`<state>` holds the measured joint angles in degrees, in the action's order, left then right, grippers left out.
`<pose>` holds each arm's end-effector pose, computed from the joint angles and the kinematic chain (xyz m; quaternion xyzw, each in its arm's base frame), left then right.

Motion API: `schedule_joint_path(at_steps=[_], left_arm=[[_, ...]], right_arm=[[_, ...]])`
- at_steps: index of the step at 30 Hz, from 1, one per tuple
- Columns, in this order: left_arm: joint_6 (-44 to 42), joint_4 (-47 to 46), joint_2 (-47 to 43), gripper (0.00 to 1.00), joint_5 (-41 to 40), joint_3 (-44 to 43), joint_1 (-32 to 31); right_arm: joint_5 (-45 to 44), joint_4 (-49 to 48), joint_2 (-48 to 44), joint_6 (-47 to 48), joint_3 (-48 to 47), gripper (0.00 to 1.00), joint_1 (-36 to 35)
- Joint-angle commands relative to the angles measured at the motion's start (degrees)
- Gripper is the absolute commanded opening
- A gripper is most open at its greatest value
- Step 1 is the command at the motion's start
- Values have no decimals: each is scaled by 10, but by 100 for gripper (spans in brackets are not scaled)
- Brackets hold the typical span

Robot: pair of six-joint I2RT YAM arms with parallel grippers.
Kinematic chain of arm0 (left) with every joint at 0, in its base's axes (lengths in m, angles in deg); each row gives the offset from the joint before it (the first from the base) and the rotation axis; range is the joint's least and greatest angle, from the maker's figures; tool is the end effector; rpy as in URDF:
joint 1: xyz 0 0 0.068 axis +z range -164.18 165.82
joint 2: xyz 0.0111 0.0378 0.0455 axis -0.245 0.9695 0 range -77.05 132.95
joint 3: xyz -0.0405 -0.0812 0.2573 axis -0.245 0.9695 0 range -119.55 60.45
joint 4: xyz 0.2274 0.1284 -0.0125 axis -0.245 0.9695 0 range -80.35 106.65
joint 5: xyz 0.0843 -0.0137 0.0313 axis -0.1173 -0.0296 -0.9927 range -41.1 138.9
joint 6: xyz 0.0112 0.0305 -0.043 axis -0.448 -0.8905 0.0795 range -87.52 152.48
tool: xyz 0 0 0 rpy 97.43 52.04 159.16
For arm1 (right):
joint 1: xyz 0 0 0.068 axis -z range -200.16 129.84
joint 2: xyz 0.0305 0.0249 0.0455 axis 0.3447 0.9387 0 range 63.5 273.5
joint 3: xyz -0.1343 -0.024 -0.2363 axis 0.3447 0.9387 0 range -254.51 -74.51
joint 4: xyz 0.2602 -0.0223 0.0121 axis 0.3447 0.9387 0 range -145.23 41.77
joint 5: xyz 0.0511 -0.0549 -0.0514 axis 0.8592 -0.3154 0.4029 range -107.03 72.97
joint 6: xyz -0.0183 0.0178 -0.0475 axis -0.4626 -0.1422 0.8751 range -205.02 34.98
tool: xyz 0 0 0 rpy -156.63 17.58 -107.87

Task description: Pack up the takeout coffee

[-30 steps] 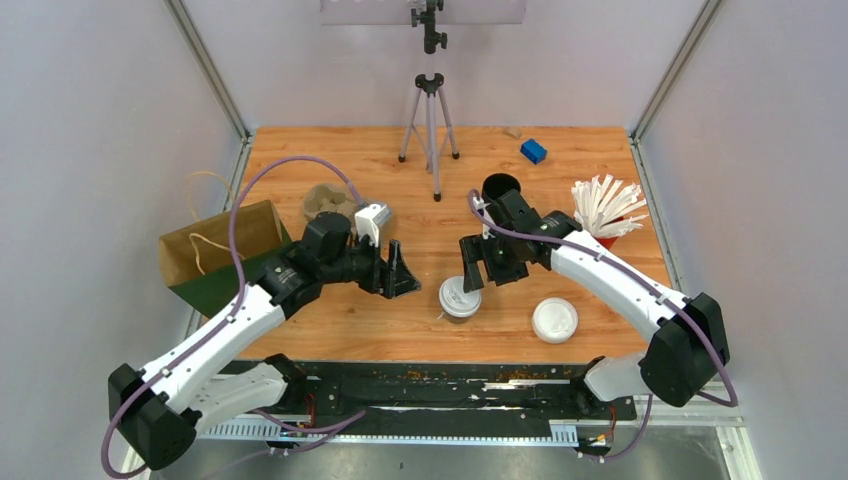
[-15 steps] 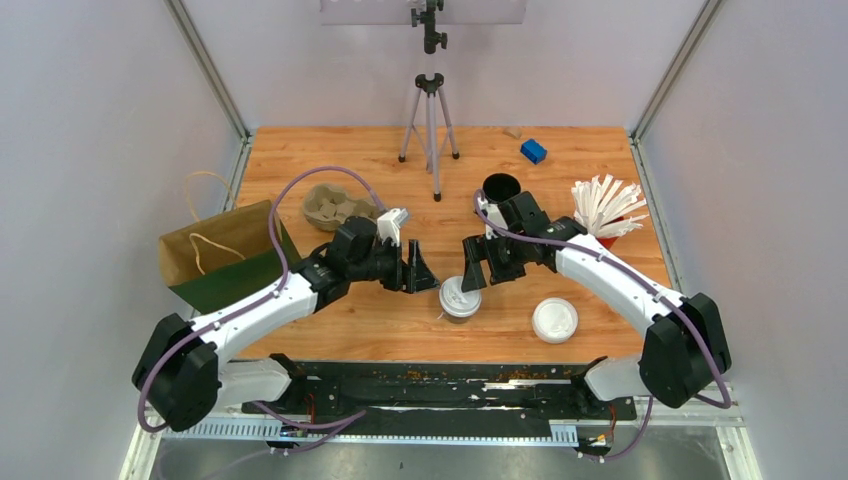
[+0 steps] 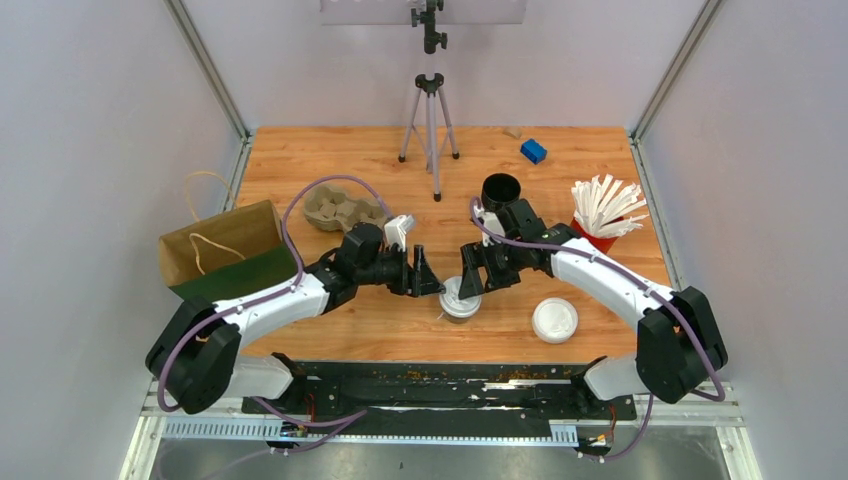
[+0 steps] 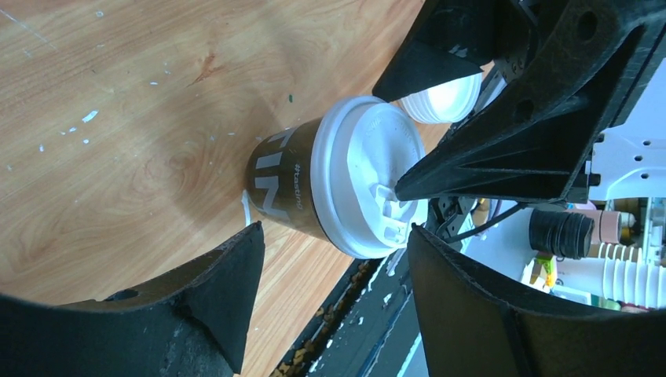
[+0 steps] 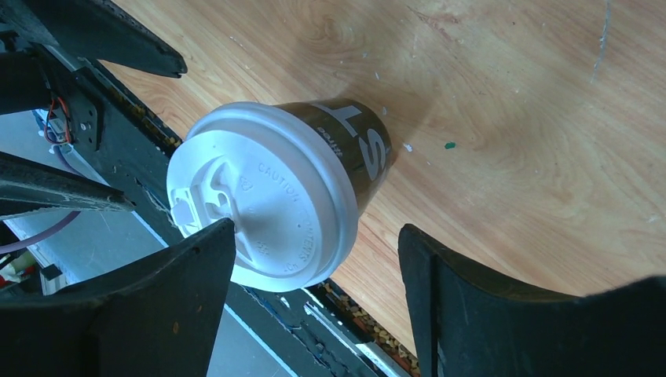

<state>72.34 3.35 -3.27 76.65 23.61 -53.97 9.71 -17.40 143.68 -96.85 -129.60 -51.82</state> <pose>0.1961 -0.1849 0.2140 0.1182 0.8435 -0.4679 0.2358 0.2219 0.1555 0.2299 -0.2162 0.9224 0.2932 0.1283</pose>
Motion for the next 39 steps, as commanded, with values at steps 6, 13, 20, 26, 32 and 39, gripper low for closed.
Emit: schedule_joint_path(at_steps=[6, 13, 20, 26, 32, 39], left_arm=[[44, -133, 42, 72, 48, 28, -4], [25, -116, 60, 68, 40, 19, -4], [-8, -72, 75, 55, 21, 5, -4], [-34, -15, 83, 51, -6, -5, -6], [-60, 57, 105, 50, -36, -27, -11], [-52, 100, 99, 46, -34, -33, -16]], right_arm=[[10, -46, 1, 0, 28, 71, 3], [9, -51, 1, 0, 38, 69, 5], [11, -53, -1, 0, 40, 67, 10], [12, -62, -3, -2, 58, 65, 15], [13, -74, -8, -5, 84, 63, 20], [19, -74, -11, 7, 86, 63, 28]])
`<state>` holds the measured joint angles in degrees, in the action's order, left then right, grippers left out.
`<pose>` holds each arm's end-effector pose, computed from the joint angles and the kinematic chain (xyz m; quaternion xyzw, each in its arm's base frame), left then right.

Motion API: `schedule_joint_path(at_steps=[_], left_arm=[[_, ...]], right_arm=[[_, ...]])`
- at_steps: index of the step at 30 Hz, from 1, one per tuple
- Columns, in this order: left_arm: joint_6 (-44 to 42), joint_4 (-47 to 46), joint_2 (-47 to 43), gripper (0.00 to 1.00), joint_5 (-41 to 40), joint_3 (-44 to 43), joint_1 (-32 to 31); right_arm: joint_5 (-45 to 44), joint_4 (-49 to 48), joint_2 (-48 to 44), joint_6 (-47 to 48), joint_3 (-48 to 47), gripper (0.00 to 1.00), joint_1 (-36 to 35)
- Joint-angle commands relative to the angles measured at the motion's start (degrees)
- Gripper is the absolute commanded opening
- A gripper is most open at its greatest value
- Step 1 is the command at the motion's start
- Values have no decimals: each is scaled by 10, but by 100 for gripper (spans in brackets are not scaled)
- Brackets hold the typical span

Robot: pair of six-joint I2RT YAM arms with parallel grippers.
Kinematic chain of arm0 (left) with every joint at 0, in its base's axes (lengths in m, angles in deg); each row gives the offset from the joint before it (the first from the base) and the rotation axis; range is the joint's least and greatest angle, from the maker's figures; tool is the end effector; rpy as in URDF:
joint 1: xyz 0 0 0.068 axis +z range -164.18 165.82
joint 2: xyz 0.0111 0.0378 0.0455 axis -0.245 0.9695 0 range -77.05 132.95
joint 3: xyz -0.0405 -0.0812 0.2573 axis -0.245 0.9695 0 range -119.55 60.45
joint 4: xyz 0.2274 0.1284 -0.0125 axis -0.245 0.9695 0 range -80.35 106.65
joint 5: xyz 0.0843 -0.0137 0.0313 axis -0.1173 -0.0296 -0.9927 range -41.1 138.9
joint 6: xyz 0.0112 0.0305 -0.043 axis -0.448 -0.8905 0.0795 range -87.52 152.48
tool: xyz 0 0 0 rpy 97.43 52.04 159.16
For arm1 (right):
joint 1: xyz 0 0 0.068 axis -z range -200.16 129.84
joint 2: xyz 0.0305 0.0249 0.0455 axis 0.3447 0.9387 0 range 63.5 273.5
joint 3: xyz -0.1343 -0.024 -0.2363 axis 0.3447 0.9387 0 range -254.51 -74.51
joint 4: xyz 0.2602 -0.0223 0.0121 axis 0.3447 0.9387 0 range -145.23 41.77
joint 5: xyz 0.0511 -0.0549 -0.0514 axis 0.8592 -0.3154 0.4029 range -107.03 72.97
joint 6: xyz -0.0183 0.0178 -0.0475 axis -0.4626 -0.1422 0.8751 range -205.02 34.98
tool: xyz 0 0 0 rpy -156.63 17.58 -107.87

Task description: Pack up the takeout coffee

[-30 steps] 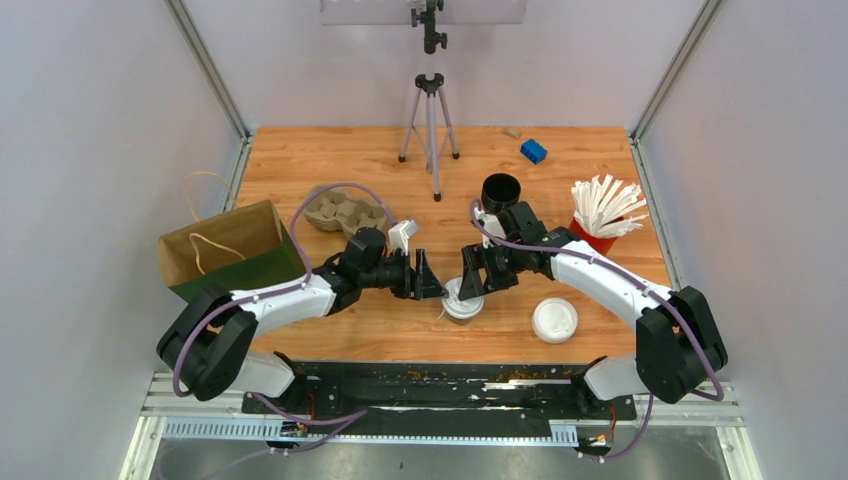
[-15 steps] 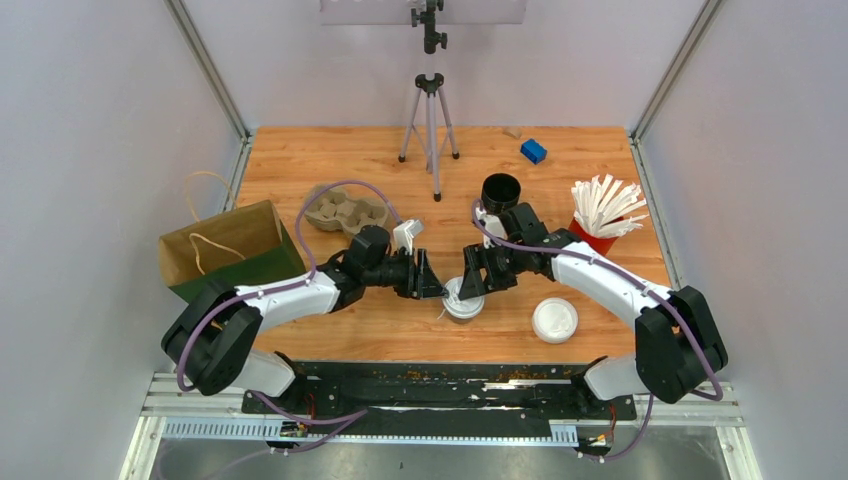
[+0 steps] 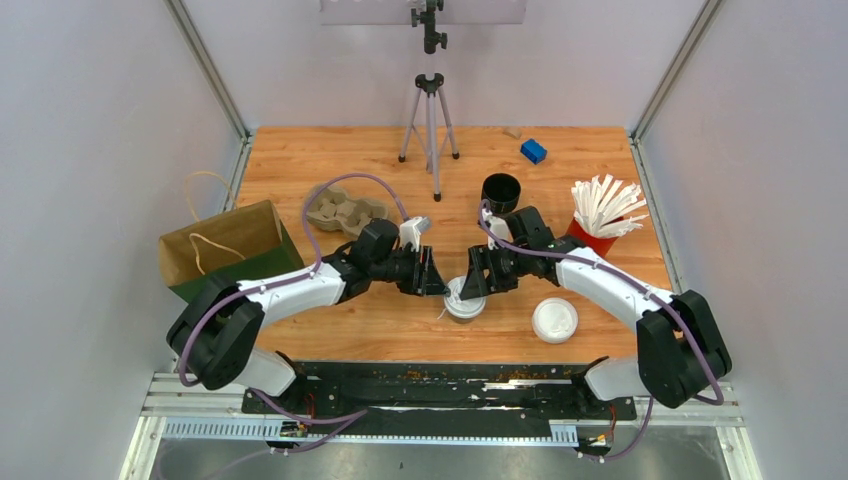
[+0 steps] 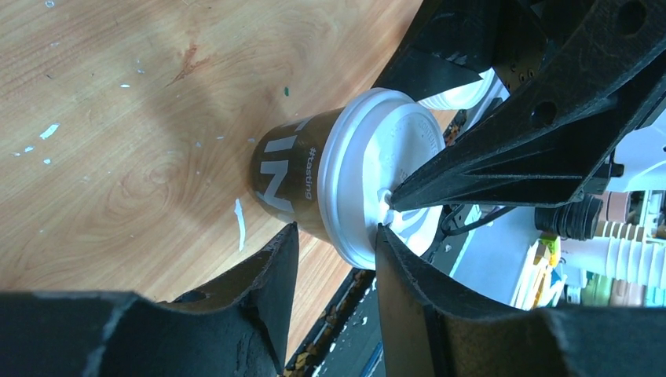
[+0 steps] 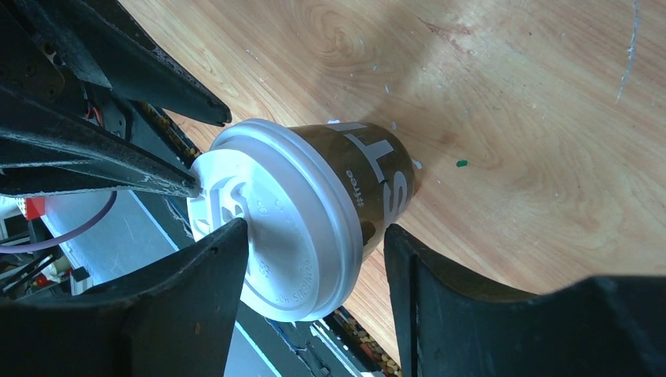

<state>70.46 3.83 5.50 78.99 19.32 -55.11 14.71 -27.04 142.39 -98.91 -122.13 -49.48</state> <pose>0.2108 -0.2064 0.1972 0.1407 0.8556 -0.4588 0.1941 0.2200 0.1449 0.2069 -0.1959 0.9099 0.3385 0.1384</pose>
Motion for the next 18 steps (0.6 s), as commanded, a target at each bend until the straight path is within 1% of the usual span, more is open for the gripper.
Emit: schedule_joint_path(at_steps=[1, 7, 12, 14, 18], left_arm=[[-27, 96, 0, 46, -57, 8, -7], [16, 131, -81, 47, -87, 9, -21], [58, 98, -120, 48, -89, 38, -34], [61, 87, -133, 51, -91, 39, -34], [31, 89, -156, 57, -131, 11, -33]], right_arm=[[-30, 25, 2, 33, 3, 63, 6], [17, 18, 11, 83, -38, 63, 9], [60, 2, 37, 122, -57, 65, 9], [74, 7, 58, 136, -68, 65, 9], [98, 34, 81, 177, -97, 68, 9]])
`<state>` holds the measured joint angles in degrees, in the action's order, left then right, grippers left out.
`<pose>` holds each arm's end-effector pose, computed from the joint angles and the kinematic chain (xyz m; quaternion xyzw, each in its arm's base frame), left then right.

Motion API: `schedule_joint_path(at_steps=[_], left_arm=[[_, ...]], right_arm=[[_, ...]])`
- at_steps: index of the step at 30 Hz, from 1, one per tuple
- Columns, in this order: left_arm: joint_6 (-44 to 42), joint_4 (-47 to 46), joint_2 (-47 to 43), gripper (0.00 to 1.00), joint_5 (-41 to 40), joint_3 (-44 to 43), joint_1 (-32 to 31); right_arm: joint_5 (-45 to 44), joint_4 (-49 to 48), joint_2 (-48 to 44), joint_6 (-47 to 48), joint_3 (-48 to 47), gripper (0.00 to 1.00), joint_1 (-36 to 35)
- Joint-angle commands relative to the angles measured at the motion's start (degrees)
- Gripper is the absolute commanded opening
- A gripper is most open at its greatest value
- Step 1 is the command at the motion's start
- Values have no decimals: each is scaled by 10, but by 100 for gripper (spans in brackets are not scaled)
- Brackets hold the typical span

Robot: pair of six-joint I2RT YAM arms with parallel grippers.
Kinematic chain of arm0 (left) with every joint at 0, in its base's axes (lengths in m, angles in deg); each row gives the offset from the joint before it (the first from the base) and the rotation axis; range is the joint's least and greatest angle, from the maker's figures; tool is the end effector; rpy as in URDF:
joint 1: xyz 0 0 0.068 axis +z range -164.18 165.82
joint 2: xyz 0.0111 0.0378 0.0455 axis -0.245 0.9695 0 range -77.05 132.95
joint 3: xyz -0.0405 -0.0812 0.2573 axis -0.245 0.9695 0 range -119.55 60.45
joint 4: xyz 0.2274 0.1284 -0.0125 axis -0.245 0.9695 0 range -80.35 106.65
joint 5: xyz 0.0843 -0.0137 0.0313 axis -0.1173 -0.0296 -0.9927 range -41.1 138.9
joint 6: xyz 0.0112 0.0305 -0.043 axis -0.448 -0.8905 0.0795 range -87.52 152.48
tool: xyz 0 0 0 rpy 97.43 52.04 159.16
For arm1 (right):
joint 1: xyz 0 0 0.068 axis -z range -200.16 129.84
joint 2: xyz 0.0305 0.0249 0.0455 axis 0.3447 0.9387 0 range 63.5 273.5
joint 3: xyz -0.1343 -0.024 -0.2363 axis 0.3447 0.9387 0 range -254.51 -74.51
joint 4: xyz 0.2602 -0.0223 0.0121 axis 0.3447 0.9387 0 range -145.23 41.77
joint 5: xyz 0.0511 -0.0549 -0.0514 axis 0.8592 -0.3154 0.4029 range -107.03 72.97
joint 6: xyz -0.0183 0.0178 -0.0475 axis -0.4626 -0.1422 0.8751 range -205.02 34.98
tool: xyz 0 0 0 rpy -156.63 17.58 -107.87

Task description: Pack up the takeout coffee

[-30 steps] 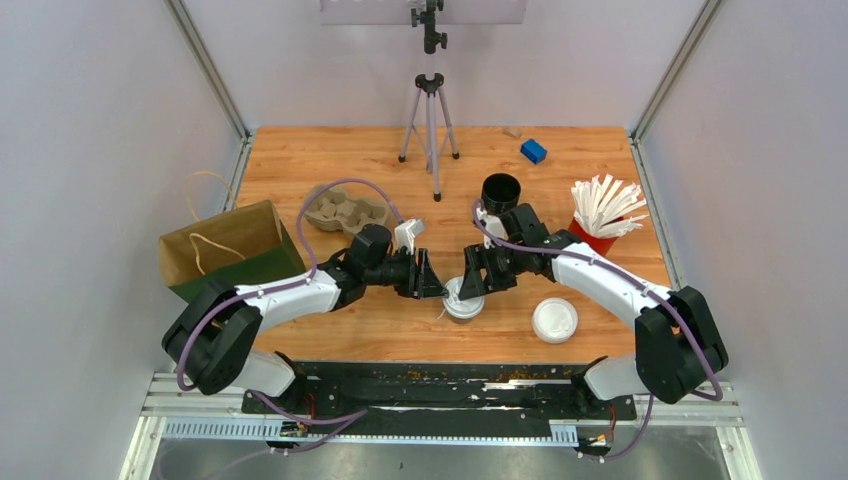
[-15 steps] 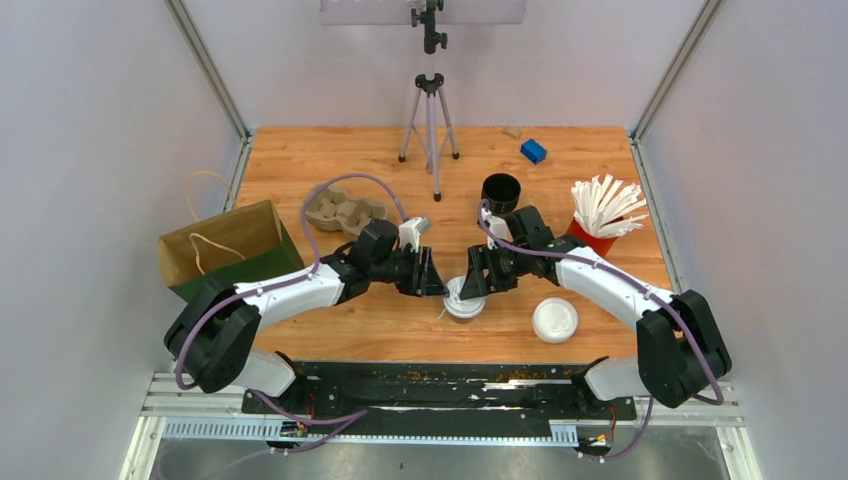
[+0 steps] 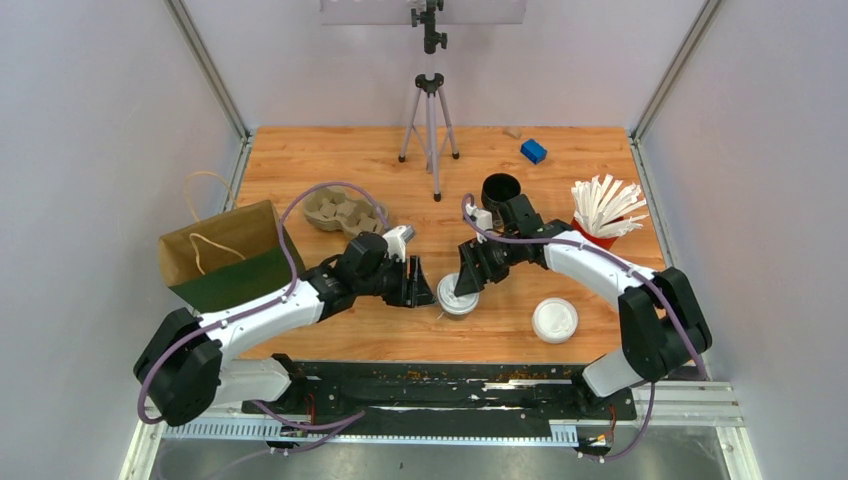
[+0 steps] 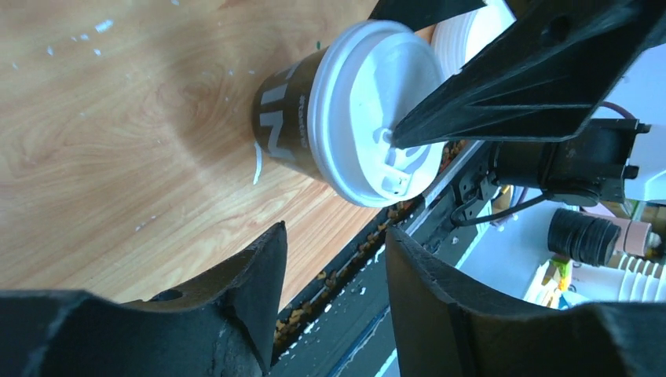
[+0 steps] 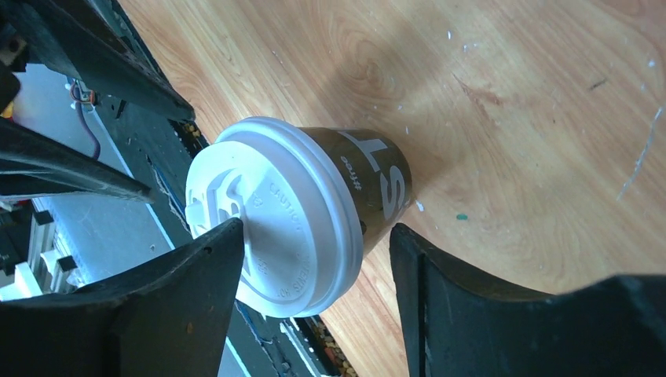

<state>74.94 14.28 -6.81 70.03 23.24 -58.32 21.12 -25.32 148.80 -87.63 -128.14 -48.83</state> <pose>0.1732 -0.1860 0.2133 0.0938 0.8810 -0.4171 0.2027 0.2413 0.1569 0.2094 -0.2847 0.8745 0.3676 0.1380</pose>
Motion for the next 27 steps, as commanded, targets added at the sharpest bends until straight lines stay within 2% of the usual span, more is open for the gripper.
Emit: schedule_joint_path(at_steps=[1, 10, 14, 20, 27], left_arm=[[-28, -7, -33, 59, -51, -40, 0], [-96, 26, 14, 60, -16, -118, 38], [-131, 48, 34, 60, -10, -142, 40], [-185, 62, 83, 62, 57, -174, 41], [-224, 76, 136, 62, 89, -198, 41]], right_arm=[[34, 22, 17, 72, -41, 70, 2], [10, 65, 6, 65, -89, 85, 3], [-25, 88, 4, 31, -103, 82, 5], [-81, 95, -45, -118, -73, 73, 6], [-161, 54, -173, -278, 28, 73, 4]])
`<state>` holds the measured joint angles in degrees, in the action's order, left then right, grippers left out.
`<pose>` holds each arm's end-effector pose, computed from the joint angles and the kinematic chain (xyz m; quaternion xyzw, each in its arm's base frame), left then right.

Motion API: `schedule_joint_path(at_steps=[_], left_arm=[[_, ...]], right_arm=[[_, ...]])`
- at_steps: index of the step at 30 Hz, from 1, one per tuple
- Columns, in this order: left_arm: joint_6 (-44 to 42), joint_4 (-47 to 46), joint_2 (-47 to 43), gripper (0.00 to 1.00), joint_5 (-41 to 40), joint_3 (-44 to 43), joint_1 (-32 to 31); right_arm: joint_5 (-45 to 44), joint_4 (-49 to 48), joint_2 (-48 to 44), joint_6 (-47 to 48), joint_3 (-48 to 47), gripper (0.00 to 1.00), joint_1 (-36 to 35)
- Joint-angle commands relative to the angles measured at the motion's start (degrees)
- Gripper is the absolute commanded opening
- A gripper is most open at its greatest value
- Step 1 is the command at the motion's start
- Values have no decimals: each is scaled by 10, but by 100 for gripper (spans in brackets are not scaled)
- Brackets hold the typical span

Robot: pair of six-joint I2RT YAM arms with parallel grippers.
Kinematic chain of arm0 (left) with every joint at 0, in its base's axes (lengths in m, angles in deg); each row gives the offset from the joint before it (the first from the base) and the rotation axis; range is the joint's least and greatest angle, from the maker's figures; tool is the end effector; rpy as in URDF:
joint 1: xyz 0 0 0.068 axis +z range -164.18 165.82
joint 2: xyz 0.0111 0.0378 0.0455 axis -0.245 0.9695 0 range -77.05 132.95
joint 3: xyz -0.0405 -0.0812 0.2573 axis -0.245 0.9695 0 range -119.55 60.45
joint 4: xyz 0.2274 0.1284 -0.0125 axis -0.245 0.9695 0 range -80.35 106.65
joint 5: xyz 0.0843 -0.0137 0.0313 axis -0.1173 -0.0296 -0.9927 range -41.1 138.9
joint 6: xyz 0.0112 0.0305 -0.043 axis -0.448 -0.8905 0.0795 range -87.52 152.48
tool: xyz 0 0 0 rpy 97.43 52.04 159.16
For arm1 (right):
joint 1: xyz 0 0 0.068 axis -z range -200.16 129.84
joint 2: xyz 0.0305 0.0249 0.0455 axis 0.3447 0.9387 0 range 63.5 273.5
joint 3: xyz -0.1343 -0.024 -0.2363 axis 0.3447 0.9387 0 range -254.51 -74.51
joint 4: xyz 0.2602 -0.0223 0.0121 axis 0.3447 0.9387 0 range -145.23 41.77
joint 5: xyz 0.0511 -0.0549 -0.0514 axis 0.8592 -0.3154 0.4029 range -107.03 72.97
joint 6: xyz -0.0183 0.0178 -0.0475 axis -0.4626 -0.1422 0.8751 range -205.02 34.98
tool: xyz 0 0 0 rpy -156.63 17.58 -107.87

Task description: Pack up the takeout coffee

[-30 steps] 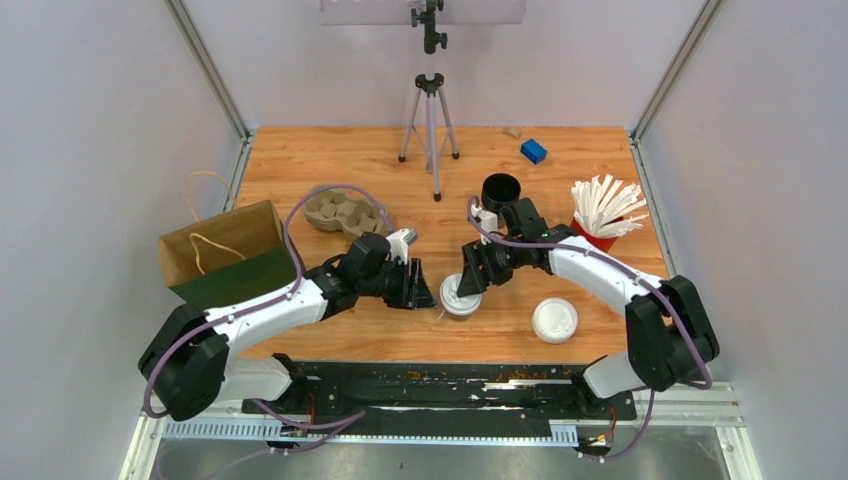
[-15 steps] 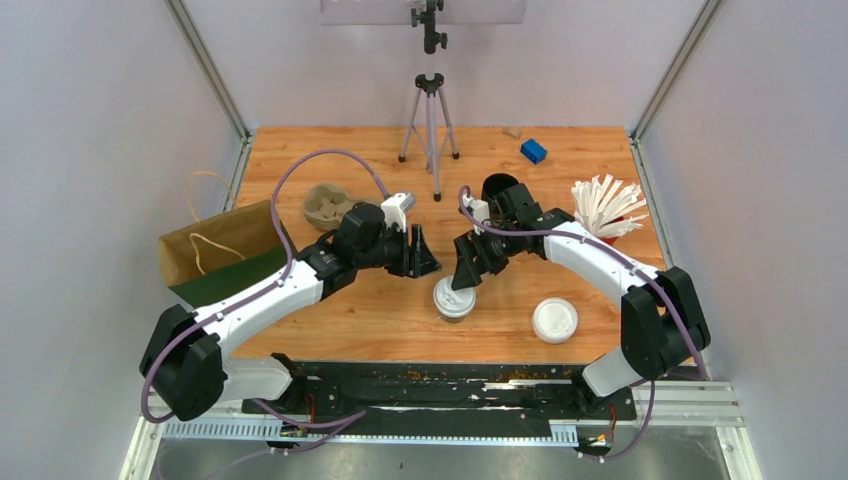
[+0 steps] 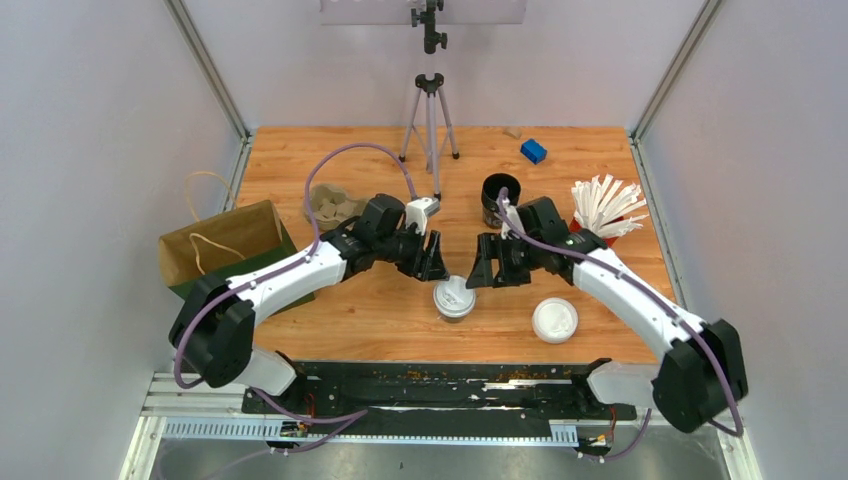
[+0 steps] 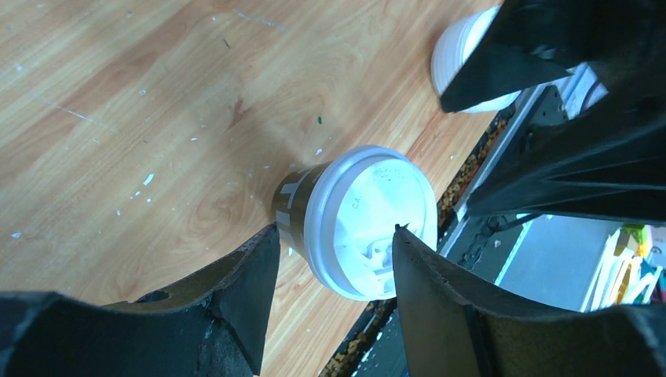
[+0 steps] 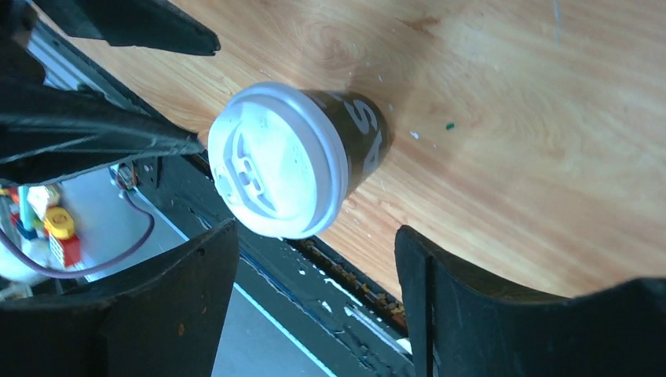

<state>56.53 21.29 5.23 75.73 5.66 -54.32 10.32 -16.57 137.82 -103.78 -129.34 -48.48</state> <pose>0.2279 -0.2132 0.2486 0.2216 0.8558 -0.3995 0.2426 0.2172 0.1355 0.2528 -0.1425 0.9257 0.3149 0.1536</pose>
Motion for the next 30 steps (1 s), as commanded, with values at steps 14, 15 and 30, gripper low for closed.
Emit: schedule_joint_path(at_steps=[14, 15, 30], left_arm=[[-47, 11, 38, 55, 19, -14, 1], [-48, 18, 37, 54, 15, -13, 1], [-16, 32, -14, 48, 6, 23, 1]], right_arm=[[-76, -185, -158, -301, 172, 63, -29], [-77, -188, -154, -298, 173, 60, -29], [-55, -197, -70, -208, 126, 33, -29]])
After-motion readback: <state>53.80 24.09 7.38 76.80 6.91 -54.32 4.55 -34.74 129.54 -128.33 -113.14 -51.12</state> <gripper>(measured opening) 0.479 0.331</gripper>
